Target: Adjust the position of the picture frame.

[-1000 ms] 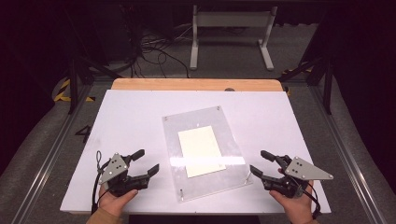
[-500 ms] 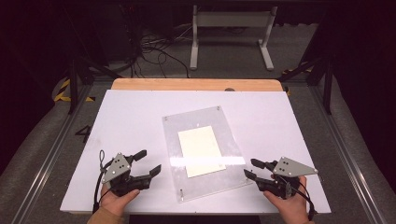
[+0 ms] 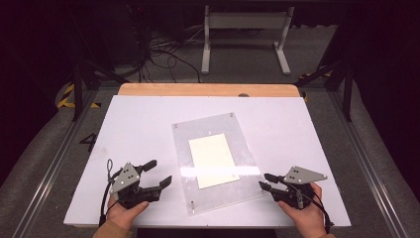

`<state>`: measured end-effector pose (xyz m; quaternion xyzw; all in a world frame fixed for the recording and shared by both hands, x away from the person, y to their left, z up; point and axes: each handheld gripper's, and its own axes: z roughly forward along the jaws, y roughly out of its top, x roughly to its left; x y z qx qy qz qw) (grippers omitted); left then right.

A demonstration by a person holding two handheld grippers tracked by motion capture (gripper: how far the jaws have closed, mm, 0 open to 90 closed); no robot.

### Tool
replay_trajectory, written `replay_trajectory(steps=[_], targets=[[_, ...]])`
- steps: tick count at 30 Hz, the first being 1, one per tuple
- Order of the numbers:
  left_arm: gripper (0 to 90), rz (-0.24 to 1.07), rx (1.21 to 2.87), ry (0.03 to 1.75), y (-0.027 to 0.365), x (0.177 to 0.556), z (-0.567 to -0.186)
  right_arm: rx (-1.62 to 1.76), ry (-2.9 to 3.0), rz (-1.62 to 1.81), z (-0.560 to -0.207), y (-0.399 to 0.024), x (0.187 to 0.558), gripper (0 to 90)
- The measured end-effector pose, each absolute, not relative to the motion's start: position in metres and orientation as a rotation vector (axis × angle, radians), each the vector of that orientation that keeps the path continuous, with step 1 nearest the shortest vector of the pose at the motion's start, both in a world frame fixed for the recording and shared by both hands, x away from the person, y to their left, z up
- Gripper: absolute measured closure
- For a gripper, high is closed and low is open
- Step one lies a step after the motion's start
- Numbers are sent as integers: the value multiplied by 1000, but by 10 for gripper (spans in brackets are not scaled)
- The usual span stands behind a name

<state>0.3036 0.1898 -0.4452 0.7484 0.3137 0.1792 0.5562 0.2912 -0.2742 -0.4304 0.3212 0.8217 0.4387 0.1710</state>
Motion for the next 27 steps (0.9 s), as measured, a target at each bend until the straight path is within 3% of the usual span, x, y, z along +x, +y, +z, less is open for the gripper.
replay_trajectory(steps=[12,27], targets=[[235,427,1794,738,187,305,-447,918,2410,1183,-438,-272,295,834],[234,418,1795,772,189,308,-448,886,2381,1050,-409,-278,314,848]])
